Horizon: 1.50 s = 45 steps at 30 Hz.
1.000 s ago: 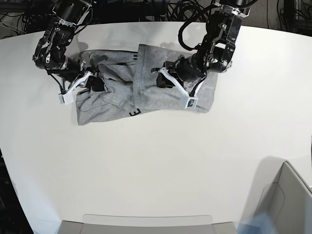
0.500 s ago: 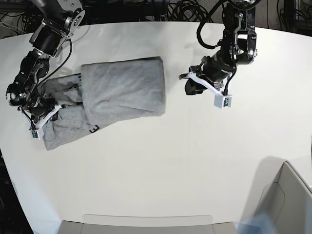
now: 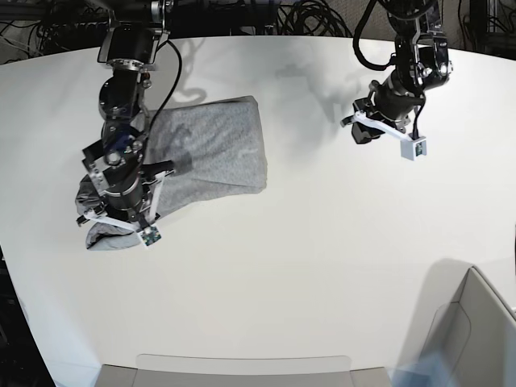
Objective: Fold the T-shirt properly
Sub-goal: 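Lift the bundled shirt with the right gripper and set it down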
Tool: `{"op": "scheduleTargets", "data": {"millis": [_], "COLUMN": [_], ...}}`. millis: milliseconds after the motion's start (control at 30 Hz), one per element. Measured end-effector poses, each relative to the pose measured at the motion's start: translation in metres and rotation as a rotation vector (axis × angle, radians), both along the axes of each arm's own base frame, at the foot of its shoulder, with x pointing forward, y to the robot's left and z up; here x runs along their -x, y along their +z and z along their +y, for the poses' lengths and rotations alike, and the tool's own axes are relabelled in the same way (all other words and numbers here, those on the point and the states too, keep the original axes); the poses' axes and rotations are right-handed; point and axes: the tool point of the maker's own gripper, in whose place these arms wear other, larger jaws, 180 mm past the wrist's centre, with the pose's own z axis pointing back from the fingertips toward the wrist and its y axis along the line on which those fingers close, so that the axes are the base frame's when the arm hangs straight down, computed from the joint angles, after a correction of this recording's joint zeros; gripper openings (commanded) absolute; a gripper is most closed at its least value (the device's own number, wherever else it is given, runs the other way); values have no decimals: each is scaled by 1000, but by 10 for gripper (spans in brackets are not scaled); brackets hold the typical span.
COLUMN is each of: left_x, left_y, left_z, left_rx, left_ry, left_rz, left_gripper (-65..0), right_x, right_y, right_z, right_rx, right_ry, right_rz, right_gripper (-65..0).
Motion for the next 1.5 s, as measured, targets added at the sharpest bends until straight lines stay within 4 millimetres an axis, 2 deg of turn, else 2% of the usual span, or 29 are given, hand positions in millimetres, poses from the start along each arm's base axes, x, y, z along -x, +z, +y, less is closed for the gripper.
{"op": "scheduleTargets", "data": {"millis": [233, 333, 467, 533, 667, 767, 833, 933, 1100, 1167, 1300, 1400, 1500], "left_x": [5, 6, 7, 7, 7, 6, 6, 6, 6, 6, 6, 6, 6], "left_y": [-3, -6, -11, -13, -14, -14, -14, -14, -14, -14, -14, -14, -14], "left_z": [20, 21, 22, 22, 23, 22, 23, 22, 23, 22, 23, 23, 22], "left_rx": [-18, -17, -14, -13, -13, -12, -13, -12, -12, -12, -12, -12, -12], "left_ry": [55, 58, 62, 63, 65, 65, 64, 64, 64, 64, 64, 64, 64], "left_rz": [12, 21, 35, 43, 44, 42, 44, 43, 43, 43, 43, 42, 42], "left_gripper": [-534, -534, -534, -534, -534, -534, -534, -533, -533, -533, -533, -533, -533], "right_x": [32, 44, 59, 63, 73, 78, 79, 81, 95, 96, 95, 101, 97], "right_y": [-10, -14, -18, -27, -61, -85, -91, -90, -90, -81, -54, -42, -18], "right_z": [76, 97, 128, 140, 153, 150, 151, 159, 176, 181, 201, 214, 218], "right_rx": [199, 278, 254, 248, 265, 285, 302, 309, 289, 272, 233, 209, 180], "right_ry": [213, 276, 305, 319, 350, 339, 352, 377, 425, 433, 471, 505, 505], "right_rz": [31, 38, 3, 8, 82, 136, 152, 143, 139, 115, 31, -4, -73], "right_gripper": [-650, -650, -650, -650, -650, -650, -650, -650, -431, -389, -378, -378, -378]}}
